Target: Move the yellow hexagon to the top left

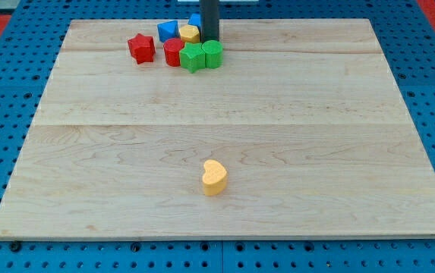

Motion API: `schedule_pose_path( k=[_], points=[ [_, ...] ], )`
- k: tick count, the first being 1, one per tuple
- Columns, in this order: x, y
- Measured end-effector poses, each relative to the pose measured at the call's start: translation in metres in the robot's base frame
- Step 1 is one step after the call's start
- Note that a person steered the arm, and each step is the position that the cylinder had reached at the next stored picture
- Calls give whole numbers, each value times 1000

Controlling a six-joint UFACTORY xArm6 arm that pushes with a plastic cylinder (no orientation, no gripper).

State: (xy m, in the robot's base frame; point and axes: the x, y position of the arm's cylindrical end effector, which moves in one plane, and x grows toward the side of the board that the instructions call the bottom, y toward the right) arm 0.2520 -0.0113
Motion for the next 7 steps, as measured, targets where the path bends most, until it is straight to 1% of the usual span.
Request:
schedule_pose_path(
  k=[5,7],
  points=[
    [0,15],
    [-16,3]
  ],
)
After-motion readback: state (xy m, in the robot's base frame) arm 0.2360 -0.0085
